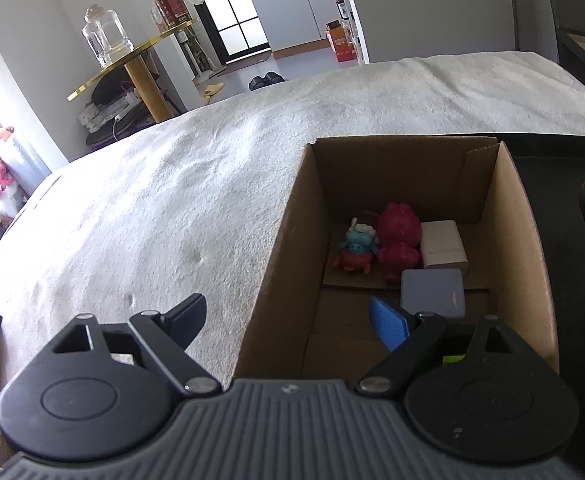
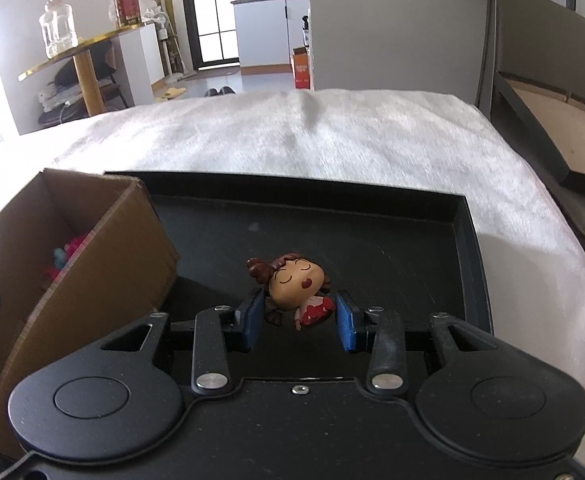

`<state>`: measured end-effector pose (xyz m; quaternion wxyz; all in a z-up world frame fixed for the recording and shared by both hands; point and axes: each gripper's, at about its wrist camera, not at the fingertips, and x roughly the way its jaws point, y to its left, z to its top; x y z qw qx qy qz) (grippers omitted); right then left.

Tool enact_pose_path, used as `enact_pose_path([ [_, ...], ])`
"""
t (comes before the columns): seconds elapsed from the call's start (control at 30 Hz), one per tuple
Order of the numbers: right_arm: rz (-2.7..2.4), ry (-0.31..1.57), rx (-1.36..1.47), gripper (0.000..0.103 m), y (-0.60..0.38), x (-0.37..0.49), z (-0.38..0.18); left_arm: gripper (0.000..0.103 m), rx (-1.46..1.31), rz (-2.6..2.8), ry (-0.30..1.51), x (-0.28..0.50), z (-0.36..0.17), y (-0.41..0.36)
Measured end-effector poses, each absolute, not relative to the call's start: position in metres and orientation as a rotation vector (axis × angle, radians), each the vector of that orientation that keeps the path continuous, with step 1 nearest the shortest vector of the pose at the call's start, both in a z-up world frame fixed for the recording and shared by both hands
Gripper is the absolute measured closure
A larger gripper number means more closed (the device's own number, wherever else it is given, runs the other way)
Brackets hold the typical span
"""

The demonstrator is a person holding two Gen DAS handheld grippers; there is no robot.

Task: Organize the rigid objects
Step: 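Carry the doll figure with the right tool into the box and release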

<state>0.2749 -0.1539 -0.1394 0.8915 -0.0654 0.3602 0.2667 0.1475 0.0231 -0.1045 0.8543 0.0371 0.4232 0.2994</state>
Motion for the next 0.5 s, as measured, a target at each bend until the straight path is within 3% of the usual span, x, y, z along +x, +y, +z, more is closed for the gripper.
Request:
enact_pose_path([
  [0.5, 0.613, 0.671, -0.158, 0.065, -0.125, 0.265, -0.106, 0.016, 0.016, 0.613, 0.861, 0.133, -0.102, 0.037],
])
